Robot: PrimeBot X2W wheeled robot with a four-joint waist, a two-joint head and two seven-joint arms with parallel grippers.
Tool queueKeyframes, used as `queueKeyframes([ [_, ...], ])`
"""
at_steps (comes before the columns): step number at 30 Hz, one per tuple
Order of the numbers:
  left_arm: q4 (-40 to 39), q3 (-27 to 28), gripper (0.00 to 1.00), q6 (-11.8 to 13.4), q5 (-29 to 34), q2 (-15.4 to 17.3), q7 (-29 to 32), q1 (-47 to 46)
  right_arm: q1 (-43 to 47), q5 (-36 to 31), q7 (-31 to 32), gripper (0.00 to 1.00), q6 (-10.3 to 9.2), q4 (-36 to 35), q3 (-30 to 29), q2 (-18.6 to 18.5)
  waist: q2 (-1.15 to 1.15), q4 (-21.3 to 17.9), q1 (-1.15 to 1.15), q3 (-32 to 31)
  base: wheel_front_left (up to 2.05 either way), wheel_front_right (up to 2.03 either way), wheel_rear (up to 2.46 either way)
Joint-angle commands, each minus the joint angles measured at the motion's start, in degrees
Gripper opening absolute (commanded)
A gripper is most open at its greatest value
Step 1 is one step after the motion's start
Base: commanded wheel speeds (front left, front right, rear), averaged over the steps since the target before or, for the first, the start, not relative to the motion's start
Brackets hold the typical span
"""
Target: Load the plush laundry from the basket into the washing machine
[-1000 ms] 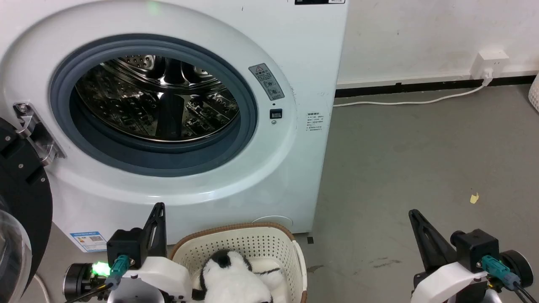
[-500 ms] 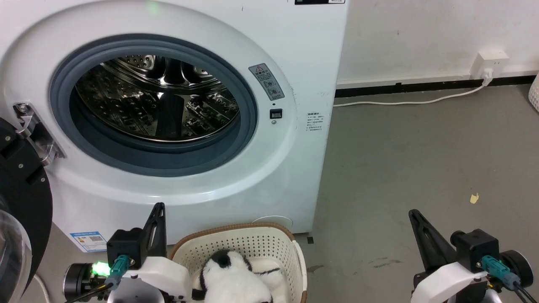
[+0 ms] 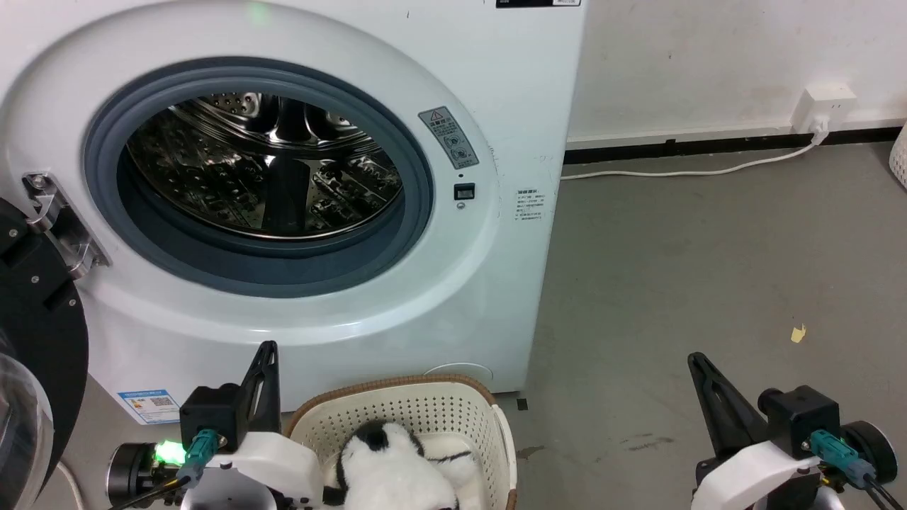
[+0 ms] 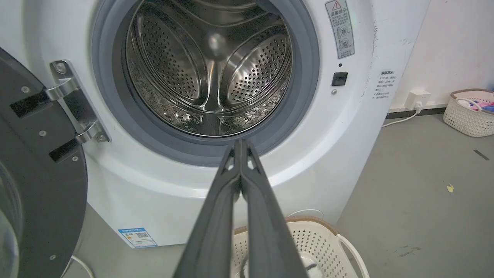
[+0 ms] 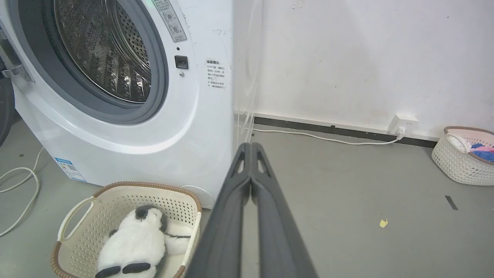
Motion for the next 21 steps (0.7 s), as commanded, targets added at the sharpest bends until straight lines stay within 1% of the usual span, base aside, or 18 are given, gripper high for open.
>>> queueKeyframes([
  [1, -0.2, 0.0, 0.00, -0.2, 0.1, 0.0, 0.0, 0.9, -0.7, -0.4, 0.0, 0.00, -0.05, -0.2, 0.0, 0.2, 0.00, 0.0, 0.00, 0.0, 0.00, 0.00, 0.00],
  [21, -0.2, 0.0, 0.00, -0.2, 0.1, 0.0, 0.0, 0.9, -0.7, -0.4, 0.0, 0.00, -0.05, -0.2, 0.0, 0.2, 0.00, 0.0, 0.00, 0.0, 0.00, 0.00, 0.00],
])
